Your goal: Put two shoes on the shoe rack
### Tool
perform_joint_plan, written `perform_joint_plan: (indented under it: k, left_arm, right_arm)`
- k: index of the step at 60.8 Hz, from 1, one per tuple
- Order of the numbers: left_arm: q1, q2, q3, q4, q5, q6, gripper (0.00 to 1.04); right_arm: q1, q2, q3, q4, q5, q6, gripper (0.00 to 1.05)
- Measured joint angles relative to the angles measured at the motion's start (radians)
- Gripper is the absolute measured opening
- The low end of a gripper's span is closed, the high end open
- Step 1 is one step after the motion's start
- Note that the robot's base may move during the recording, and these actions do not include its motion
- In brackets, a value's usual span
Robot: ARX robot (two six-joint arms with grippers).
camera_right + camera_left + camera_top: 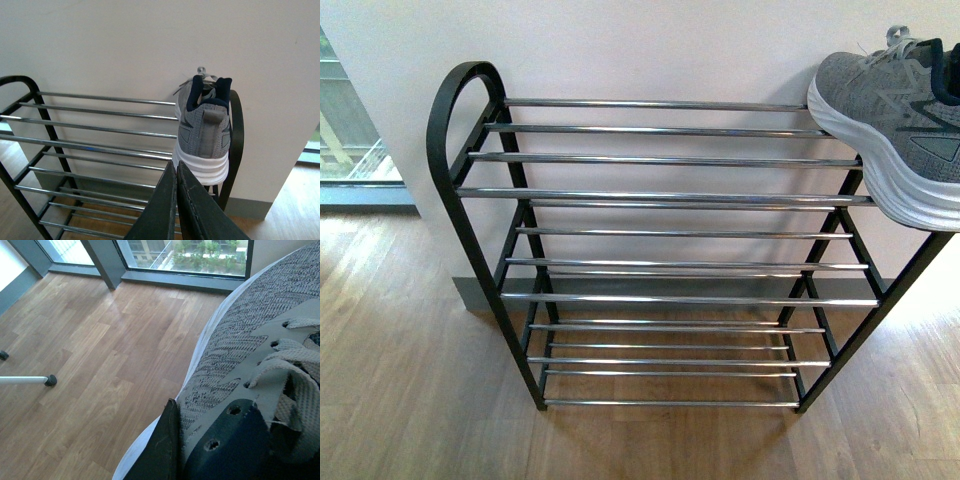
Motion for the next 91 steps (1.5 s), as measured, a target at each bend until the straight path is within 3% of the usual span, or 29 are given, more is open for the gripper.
perform_joint_plan:
  k: [59, 66, 89, 91]
  left_arm:
    - [0.0, 0.0, 0.0, 0.0, 0.0, 0.0, 0.02]
    - [0.0, 0.0, 0.0, 0.0, 0.0, 0.0, 0.02]
    - [0.0, 0.0, 0.0, 0.0, 0.0, 0.0, 0.02]
    - [0.0, 0.0, 0.0, 0.0, 0.0, 0.0, 0.02]
  right_arm:
    - [0.0, -0.414, 0.0, -0.396, 0.0, 0.0, 0.02]
    - [0.0, -0.549, 0.0, -0.559, 0.0, 0.0, 0.02]
    - [0.0, -0.586, 0.0, -0.573, 0.0, 0.0, 0.02]
    - [0.0, -0.586, 0.0, -0.573, 0.0, 0.0, 0.05]
